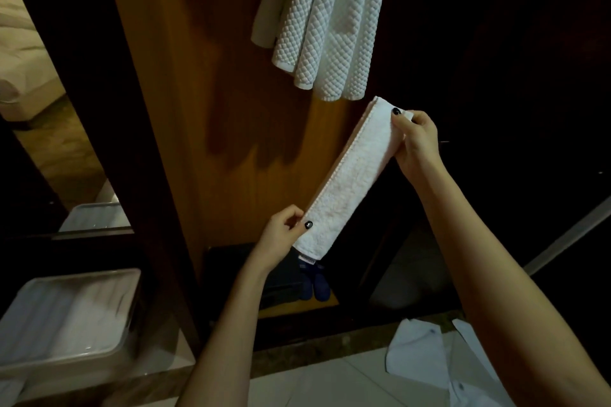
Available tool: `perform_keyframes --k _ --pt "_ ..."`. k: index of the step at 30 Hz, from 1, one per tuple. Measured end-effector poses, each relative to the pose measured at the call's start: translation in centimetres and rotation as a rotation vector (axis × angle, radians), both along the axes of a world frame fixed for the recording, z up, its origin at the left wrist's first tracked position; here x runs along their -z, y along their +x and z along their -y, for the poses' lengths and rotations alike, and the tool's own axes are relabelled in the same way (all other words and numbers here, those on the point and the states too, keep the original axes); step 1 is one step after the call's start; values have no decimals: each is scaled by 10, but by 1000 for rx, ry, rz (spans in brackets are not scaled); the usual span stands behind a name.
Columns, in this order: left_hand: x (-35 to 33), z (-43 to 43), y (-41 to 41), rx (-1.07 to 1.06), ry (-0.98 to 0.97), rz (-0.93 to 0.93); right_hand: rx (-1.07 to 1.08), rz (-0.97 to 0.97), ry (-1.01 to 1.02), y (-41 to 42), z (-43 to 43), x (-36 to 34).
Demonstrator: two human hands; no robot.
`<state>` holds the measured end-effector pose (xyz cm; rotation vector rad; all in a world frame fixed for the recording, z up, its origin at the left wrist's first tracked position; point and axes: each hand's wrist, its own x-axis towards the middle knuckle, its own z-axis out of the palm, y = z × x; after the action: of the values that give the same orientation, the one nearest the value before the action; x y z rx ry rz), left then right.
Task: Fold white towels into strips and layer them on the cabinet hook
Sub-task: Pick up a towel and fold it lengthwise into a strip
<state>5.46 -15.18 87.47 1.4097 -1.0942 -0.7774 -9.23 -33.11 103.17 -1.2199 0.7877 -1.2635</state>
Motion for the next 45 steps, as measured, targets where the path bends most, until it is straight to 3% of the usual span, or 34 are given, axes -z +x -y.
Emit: perform_keyframes --k 5,9,15,24,31,37,45 --pt "-6 -10 11 94 -11 -120 245 -397 -338 -16 9 13" --pt "-25 -10 35 67 -23 -228 264 -422 -366 -31 12 15" --pt "-57 -11 77 175 176 15 -80 -442 -418 -54 11 12" --pt "-129 -3 108 183 122 231 -159 -303 -216 -39 20 -10" --pt "-234 16 153 53 -138 343 -146 -202 -299 -11 31 -71" --pt "-330 34 178 68 -187 558 -166 -109 -344 13 54 -138" --pt "-424 83 203 73 -284 375 -302 40 -345 34 109 -244"
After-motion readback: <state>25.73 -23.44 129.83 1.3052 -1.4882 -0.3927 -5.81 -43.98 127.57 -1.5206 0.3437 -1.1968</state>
